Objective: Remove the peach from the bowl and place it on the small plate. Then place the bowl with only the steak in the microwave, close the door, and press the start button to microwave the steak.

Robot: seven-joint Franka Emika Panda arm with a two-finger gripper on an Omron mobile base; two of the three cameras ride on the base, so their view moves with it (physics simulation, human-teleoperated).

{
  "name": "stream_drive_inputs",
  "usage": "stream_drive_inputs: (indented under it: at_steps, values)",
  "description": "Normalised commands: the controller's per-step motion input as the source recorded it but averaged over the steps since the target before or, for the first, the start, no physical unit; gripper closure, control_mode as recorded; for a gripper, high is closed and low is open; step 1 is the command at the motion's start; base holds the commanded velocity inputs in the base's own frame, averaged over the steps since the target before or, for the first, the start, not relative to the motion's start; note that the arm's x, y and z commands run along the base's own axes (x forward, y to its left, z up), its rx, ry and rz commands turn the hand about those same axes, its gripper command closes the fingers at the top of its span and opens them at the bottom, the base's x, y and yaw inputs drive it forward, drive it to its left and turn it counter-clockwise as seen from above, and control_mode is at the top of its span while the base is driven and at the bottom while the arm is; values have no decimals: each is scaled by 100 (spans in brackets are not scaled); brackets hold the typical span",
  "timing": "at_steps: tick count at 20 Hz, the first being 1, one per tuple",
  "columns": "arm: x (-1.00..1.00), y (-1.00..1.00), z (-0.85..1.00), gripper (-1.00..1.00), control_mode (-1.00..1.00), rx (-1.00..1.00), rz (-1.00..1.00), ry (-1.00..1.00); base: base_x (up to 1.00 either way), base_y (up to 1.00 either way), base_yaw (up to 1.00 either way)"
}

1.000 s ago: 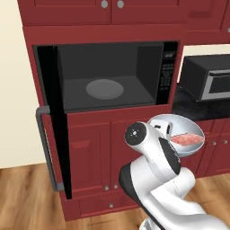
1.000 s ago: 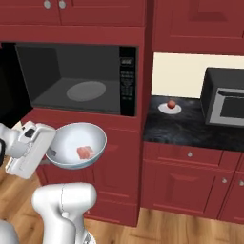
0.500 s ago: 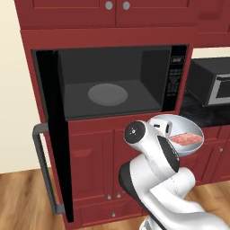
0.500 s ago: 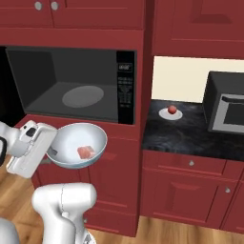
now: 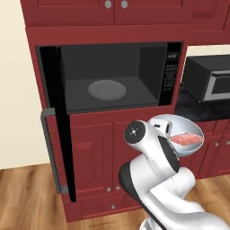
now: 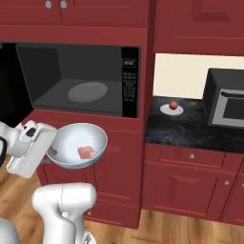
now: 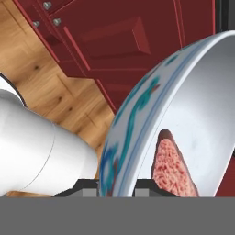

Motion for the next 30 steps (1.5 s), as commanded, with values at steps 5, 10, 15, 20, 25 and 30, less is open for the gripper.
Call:
stream_drive_inputs:
  at_steps: [5, 10, 15, 20, 25, 30]
  values:
    - [0, 0, 0, 100, 100, 0, 0, 0, -2, 45, -3]
    - [0, 0, 0, 100, 100, 0, 0, 0, 23, 19, -1]
    - [0, 0, 0, 100, 100, 0, 0, 0, 3, 0, 0]
    - [0, 0, 0, 100, 100, 0, 0, 0, 9, -3, 2]
    - [74, 1, 9, 100, -100, 3, 20, -1, 0, 0, 0]
    - [89, 9, 58, 100, -100, 0, 29, -10, 0, 0, 0]
